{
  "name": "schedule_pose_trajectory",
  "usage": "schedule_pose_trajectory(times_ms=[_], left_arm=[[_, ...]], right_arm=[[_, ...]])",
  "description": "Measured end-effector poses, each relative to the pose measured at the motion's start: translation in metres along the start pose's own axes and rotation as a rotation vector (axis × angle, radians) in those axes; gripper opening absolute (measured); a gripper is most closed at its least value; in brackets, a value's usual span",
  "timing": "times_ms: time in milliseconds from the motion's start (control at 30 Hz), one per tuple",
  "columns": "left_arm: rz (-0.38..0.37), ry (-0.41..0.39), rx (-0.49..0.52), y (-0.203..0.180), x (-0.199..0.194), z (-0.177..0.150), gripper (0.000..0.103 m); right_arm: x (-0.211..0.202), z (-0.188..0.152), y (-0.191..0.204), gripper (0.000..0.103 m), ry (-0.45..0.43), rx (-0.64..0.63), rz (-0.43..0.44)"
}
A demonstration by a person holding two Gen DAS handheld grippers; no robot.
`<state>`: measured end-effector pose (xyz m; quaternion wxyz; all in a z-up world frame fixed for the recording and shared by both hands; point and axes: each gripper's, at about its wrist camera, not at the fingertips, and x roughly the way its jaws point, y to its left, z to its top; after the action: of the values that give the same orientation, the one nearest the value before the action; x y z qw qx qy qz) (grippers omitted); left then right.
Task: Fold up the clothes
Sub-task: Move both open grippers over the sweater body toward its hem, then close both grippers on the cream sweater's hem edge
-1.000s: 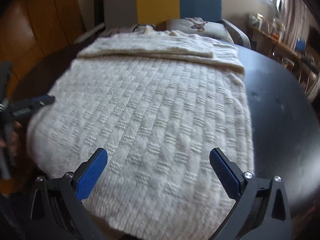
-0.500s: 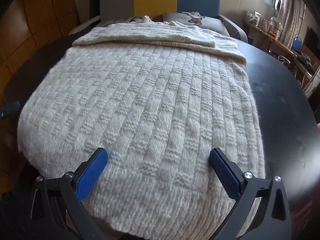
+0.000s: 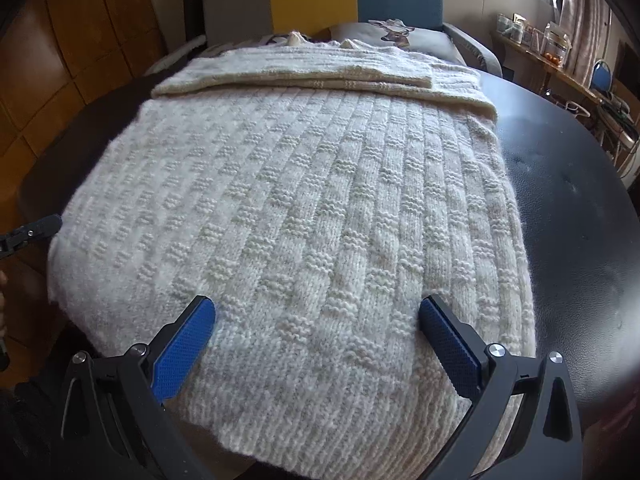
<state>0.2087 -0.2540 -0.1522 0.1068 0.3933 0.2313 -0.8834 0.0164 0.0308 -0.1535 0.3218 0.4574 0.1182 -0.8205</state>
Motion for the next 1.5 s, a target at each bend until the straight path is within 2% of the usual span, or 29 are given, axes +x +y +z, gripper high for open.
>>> schedule_pose_trajectory(times_ms=[167,333,400,533,667,733,900,967,1000,1033,1067,1100,1167,1267,1400,1500], left_arm=[[-0.034,0.049,-0.068,0.014,0.003,-0.006,0.033],[-0.037,0.061,-0.059,0.011,0.002,-0.01,0.033],[-0.067,0.073,-0.071,0.013,0.001,-0.012,0.034],[-0.128,0.071,-0.127,0.017,0.004,-0.012,0.036],[-0.188,0.074,-0.152,0.016,0.009,-0.011,0.037],[-0.182,0.074,-0.136,0.012,0.01,-0.011,0.037],[-0.187,0.079,-0.116,0.01,0.011,-0.012,0.037],[-0.186,0.083,-0.108,0.008,0.011,-0.013,0.037],[-0.185,0.084,-0.104,0.007,0.01,-0.013,0.037],[-0.184,0.086,-0.099,0.006,0.01,-0.014,0.037],[-0.183,0.086,-0.093,0.005,0.01,-0.014,0.037],[-0.184,0.087,-0.091,0.005,0.01,-0.015,0.037],[-0.189,0.089,-0.092,0.006,0.009,-0.015,0.037],[-0.199,0.089,-0.098,0.01,0.007,-0.017,0.037],[-0.157,0.079,-0.06,0.004,0.006,-0.019,0.033],[-0.152,0.078,-0.056,0.004,0.007,-0.019,0.011]], right_arm=[[-0.005,-0.006,-0.005,0.103,-0.019,0.017,0.058],[-0.003,-0.007,0.003,0.103,-0.024,-0.008,0.006],[-0.007,-0.007,0.0,0.102,-0.028,0.0,0.026],[-0.032,-0.01,-0.037,0.101,-0.047,0.141,0.191],[-0.054,-0.029,-0.079,0.101,-0.041,0.217,0.197],[-0.061,-0.037,-0.093,0.101,-0.039,0.243,0.192],[-0.059,-0.053,-0.122,0.1,-0.031,0.327,0.271],[-0.056,-0.055,-0.122,0.095,-0.042,0.323,0.291],[-0.055,-0.055,-0.121,0.084,-0.05,0.316,0.3],[-0.053,-0.055,-0.12,0.071,-0.052,0.313,0.319],[-0.05,-0.054,-0.119,0.046,-0.044,0.311,0.343],[-0.047,-0.053,-0.116,0.035,-0.034,0.298,0.338],[-0.042,-0.053,-0.112,0.033,-0.02,0.281,0.334],[-0.039,-0.052,-0.119,0.033,-0.029,0.323,0.365],[-0.04,-0.048,-0.109,0.033,-0.024,0.28,0.316],[-0.039,-0.043,-0.099,0.033,-0.009,0.23,0.262]])
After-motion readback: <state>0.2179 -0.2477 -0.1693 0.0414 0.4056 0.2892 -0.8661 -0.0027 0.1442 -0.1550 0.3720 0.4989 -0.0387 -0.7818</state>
